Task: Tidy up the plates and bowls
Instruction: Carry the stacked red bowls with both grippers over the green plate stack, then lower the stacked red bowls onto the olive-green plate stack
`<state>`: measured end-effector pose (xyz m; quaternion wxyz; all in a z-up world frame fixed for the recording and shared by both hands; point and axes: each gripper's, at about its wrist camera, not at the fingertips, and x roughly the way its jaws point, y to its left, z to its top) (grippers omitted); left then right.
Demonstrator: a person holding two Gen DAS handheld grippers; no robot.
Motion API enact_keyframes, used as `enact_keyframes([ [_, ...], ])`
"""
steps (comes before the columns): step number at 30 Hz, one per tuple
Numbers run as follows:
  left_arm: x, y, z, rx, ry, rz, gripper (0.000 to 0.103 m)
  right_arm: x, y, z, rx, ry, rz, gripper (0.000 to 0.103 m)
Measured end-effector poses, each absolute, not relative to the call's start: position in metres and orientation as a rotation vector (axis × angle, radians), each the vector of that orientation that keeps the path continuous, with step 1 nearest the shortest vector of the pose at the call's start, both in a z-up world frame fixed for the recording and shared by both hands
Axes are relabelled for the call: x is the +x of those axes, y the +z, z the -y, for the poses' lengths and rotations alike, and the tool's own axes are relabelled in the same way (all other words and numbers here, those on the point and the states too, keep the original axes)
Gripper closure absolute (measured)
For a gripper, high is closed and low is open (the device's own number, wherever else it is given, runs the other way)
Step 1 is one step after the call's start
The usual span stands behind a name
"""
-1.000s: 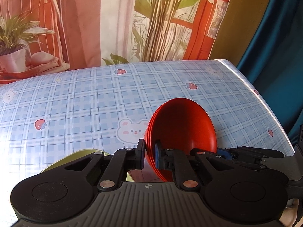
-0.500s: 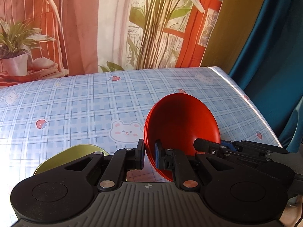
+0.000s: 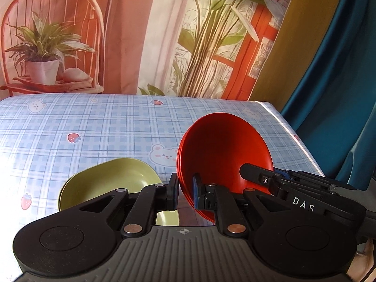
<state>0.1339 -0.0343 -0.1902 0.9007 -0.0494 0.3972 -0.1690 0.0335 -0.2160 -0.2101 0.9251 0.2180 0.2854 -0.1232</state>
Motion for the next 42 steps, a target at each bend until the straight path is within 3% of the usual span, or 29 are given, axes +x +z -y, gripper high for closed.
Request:
enact_keyframes([
  [23, 0.105, -0.188, -0.041, -0.210, -0.238, -0.804, 0.090, 0.070, -0.193, 0.142, 0.355, -0.124, -0.643, 0.088],
  [42, 0.113, -0.232, -0.073, -0.252, -0.194, -0.888, 0.090, 0.103, -0.220, 0.111, 0.285, -0.082, -0.763, 0.088],
])
